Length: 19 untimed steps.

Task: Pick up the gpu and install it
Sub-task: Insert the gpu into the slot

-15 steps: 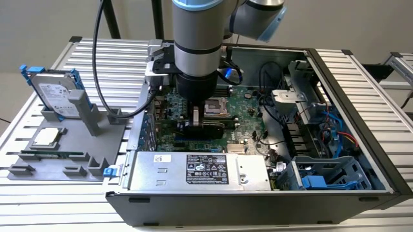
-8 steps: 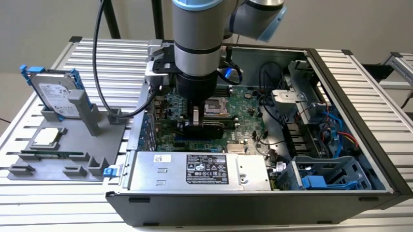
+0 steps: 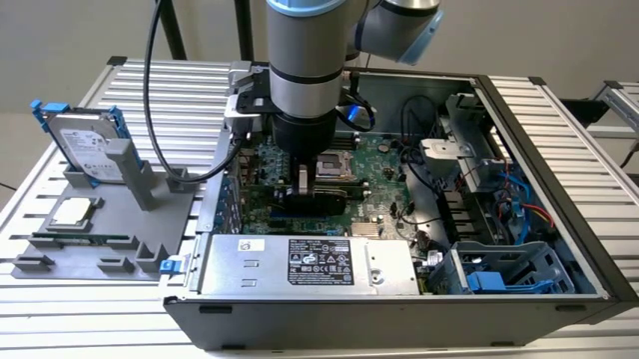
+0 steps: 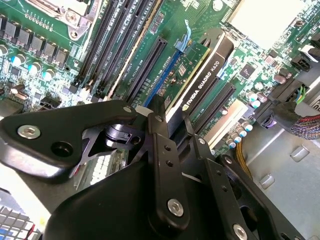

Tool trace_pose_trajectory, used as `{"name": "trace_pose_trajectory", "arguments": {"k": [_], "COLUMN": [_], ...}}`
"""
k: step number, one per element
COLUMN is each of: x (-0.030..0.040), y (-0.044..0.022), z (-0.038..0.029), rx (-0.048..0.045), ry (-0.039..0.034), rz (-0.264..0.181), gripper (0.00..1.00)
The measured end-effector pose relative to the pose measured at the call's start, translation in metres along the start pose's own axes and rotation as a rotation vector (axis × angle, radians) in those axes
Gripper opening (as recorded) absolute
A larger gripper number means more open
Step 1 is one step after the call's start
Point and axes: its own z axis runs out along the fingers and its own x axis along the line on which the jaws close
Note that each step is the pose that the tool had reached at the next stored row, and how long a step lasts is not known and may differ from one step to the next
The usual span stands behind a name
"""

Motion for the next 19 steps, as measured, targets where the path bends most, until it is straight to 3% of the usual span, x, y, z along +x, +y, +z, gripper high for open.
{"name": "trace_pose_trajectory", "arguments": {"k": [19], "x": [0.0000], "y": [0.0000], "z": [0.0022], "rx": [0.0003], "ry": [0.0000], "rz": [0.000], "gripper": [0.00]}}
